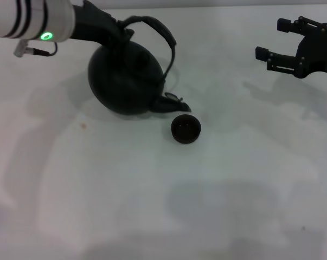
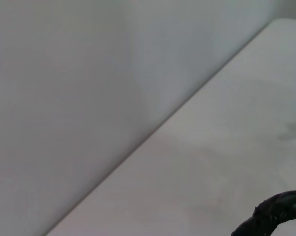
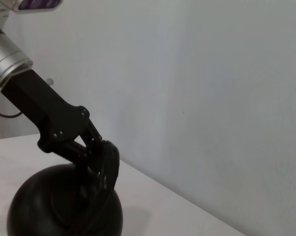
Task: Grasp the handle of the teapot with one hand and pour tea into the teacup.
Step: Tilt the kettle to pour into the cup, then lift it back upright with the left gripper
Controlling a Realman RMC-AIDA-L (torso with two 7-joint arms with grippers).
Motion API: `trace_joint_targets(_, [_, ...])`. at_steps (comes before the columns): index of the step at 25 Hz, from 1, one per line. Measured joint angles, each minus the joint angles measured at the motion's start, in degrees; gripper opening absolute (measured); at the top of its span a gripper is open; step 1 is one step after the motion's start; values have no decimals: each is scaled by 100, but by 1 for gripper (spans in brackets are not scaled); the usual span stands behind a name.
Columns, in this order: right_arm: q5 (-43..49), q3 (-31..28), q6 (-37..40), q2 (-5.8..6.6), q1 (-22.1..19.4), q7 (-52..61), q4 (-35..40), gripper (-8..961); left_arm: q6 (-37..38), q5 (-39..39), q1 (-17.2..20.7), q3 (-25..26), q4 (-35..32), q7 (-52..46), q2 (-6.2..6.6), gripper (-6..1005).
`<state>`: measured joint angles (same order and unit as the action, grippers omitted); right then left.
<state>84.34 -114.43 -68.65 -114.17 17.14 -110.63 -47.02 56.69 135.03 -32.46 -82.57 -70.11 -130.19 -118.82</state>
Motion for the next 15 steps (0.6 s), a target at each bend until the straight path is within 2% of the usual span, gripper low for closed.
trace_joint_targets(5, [-21, 0, 8, -1, 0, -63, 39, 844, 137, 318, -104, -289, -108, -308, 3, 159])
trace_joint_targets(15, [-77, 0, -31, -5, -5, -174, 172, 843, 518, 1061, 15, -396, -821, -630, -10, 157])
